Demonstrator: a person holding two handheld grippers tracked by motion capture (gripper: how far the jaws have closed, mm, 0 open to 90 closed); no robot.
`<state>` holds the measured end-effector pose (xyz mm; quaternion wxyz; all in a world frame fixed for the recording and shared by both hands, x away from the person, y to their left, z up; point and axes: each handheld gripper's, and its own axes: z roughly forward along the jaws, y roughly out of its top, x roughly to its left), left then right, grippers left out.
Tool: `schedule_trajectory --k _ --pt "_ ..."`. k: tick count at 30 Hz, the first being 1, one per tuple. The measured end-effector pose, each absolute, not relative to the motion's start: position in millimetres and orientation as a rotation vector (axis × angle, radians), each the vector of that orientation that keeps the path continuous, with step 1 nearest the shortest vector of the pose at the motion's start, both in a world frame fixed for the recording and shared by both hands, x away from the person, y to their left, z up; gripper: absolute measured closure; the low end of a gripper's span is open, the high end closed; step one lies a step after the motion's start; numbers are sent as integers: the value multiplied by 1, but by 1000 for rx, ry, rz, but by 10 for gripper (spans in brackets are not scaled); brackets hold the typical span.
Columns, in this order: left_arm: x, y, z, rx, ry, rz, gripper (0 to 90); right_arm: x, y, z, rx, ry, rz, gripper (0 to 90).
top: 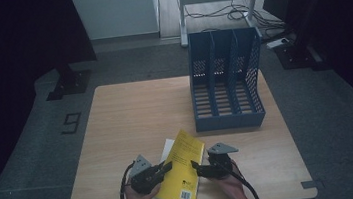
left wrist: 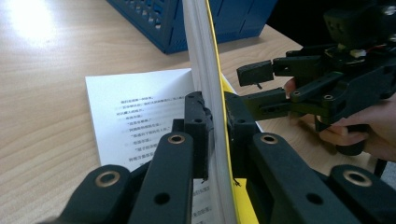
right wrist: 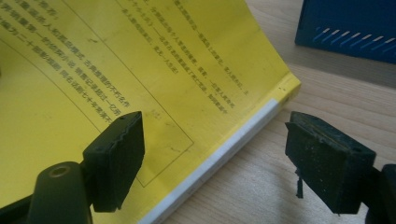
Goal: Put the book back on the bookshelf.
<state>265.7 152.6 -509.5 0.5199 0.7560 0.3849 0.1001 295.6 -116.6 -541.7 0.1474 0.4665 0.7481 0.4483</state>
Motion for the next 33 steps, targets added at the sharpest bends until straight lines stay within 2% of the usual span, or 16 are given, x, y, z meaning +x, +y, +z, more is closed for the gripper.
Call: schedule_trajectory --k 17,33 --pt "258 160 -490 1775 857 263 830 295 -124 -538 1353 2149 1369 183" --pt "248 156 -475 1776 779 280 832 292 -119 -535 1271 2214 1548 131"
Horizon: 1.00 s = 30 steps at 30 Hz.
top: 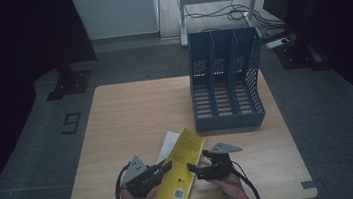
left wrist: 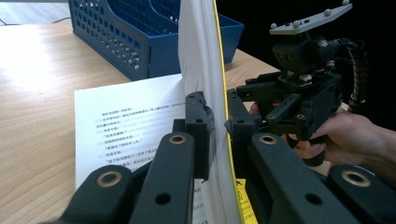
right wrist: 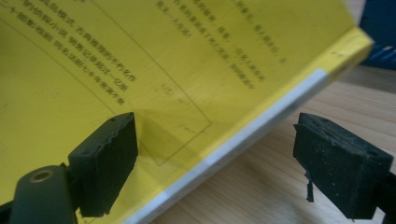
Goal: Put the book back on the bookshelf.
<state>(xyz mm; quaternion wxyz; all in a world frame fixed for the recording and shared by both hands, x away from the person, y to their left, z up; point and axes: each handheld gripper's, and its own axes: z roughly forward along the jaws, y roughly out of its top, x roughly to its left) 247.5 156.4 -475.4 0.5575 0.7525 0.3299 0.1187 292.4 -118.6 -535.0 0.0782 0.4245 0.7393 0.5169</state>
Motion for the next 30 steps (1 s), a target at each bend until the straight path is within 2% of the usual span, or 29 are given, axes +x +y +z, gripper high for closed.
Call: schedule_trajectory --k 15,30 --pt "247 159 -472 1764 745 255 831 293 -115 -535 1253 2238 1637 109" --pt "255 171 -476 1759 739 170 829 286 -120 -525 1158 2164 1643 153"
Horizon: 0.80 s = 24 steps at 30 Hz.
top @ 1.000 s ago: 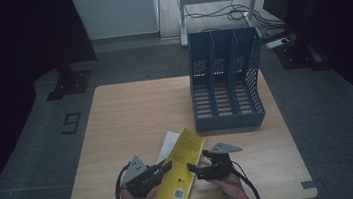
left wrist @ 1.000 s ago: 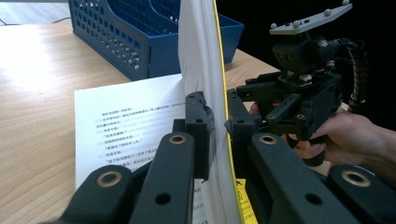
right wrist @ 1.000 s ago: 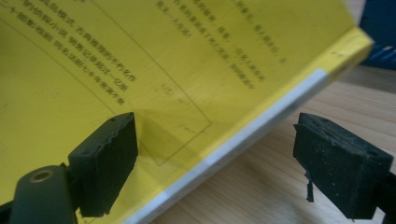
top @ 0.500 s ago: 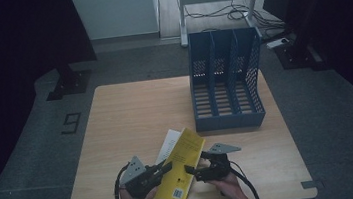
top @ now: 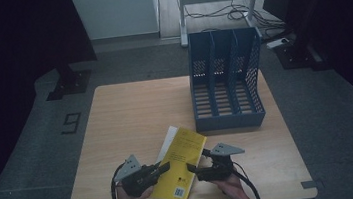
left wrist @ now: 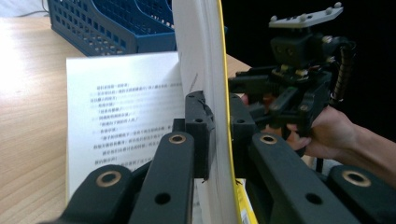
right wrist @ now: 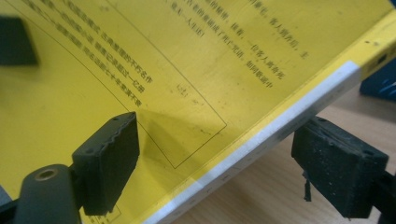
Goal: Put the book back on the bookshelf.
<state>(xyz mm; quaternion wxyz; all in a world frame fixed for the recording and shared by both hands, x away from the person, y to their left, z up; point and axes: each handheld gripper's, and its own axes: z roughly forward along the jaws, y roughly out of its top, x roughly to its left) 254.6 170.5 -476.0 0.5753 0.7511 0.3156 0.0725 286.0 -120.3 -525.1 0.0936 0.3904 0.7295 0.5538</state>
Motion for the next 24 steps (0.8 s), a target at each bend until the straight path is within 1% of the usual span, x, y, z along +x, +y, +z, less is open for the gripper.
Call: schedule_trajectory --k 6,7,16,17,20,21,22,24 --pt "257 172 -479 1759 744 154 829 283 -127 -516 1122 2107 1681 183" --pt "258 173 -480 1757 749 150 829 281 -130 -514 1109 2092 1686 205" --pt "267 172 -483 1747 752 108 830 271 -138 -505 1059 2046 1738 270" --pt "268 170 -484 1751 743 93 830 269 -138 -503 1032 2054 1764 291" --pt "268 167 -484 1761 734 88 830 266 -136 -502 1000 2059 1747 318" --pt "269 166 -485 1769 728 84 829 264 -135 -501 983 2054 1742 358" --pt "269 166 -485 1769 728 84 829 264 -135 -501 983 2054 1742 358" --pt "270 165 -485 1773 726 79 829 263 -136 -501 975 2044 1723 409"
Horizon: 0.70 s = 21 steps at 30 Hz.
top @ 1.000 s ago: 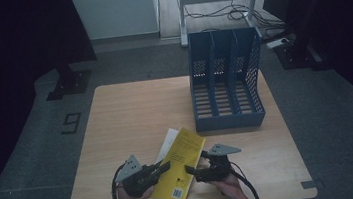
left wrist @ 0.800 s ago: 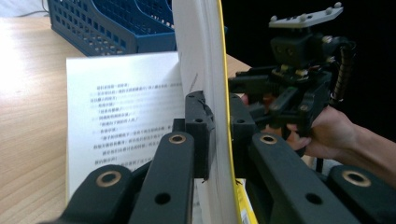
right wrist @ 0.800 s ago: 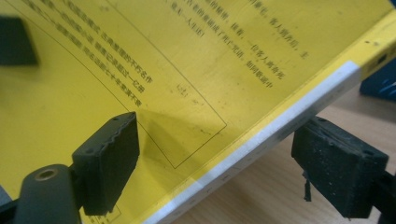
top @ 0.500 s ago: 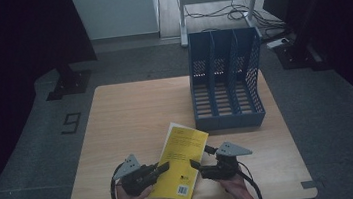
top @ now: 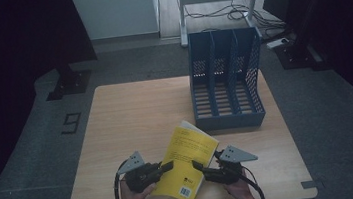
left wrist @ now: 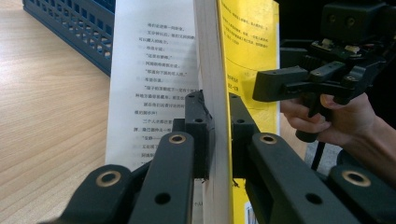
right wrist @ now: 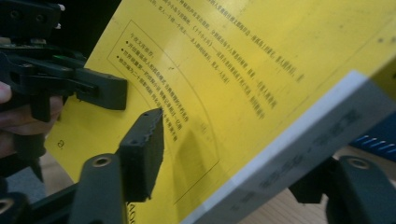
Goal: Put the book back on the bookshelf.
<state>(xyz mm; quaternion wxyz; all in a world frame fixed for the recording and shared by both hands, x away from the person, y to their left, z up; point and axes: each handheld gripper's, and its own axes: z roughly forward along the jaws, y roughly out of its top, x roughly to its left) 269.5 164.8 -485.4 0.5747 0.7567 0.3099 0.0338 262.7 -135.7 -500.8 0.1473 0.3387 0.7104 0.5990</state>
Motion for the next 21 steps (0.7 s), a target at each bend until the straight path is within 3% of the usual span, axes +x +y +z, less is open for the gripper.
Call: schedule_trajectory --k 9,21 --pt "272 163 -487 1790 729 97 798 262 -139 -498 959 2043 1702 542" --pt "274 163 -490 1792 750 104 785 263 -139 -495 964 2060 1703 598"
